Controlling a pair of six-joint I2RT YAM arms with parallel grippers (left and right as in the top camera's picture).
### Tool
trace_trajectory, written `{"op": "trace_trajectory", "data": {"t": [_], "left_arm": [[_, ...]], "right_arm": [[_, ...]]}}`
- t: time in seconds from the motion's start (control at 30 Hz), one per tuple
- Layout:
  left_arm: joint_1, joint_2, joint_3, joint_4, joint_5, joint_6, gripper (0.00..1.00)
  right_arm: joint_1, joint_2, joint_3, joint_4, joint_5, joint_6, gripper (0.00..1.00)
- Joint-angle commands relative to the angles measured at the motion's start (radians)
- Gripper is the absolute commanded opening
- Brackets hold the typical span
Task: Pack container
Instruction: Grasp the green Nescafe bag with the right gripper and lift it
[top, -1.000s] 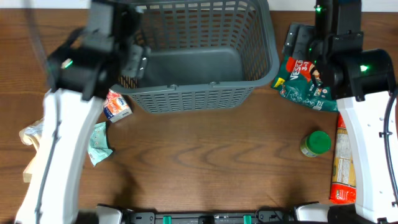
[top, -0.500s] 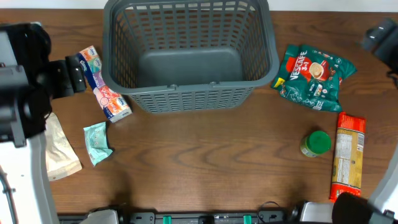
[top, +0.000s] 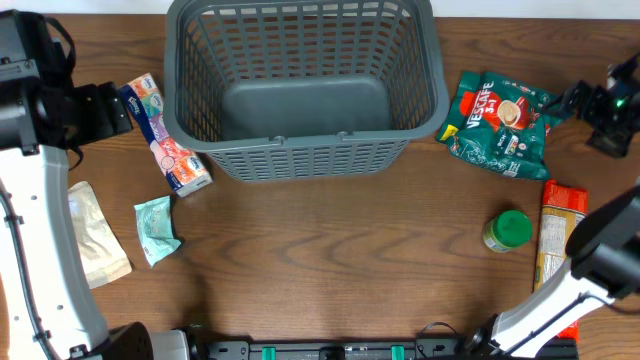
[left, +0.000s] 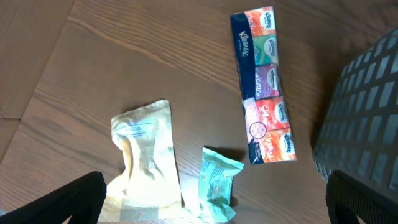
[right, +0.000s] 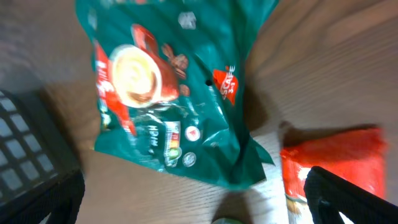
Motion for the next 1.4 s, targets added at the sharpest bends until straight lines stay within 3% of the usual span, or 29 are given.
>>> {"op": "trace_trajectory", "data": {"t": [0.0, 0.53, 0.6, 0.73, 0.8, 1.07, 1.37], "left_arm": [[0.005, 0.001, -0.007, 0.002, 0.010, -0.013, 0.99], [0.005, 0.001, -0.007, 0.001, 0.011, -0.013, 0.99], [0.005, 0.001, -0.007, -0.003, 0.011, -0.013, 0.99], [0.005, 0.001, -0.007, -0.017, 0.011, -0.012, 0.99], [0.005, 0.001, -0.007, -0.019, 0.010, -0.008, 0.99], [0.005, 0.001, -0.007, -0.020, 0.010, -0.008, 0.99], [0.005, 0.001, -0.007, -0.021, 0.010, -0.008, 0.99]], "right_arm": [[-0.008, 0.082, 0.003, -0.018, -0.108, -0.119, 0.99], [0.031, 0.327, -0.021, 0.116, -0.149, -0.158, 0.98], [0.044, 0.341, -0.021, 0.126, -0.150, -0.158, 0.85], [0.069, 0.341, -0.020, 0.137, -0.149, -0.158, 0.23], [0.076, 0.341, -0.019, 0.137, -0.149, -0.158, 0.01], [0.087, 0.253, -0.008, 0.095, -0.073, -0.095, 0.01], [0.110, -0.175, 0.056, 0.143, 0.077, 0.011, 0.01]]}}
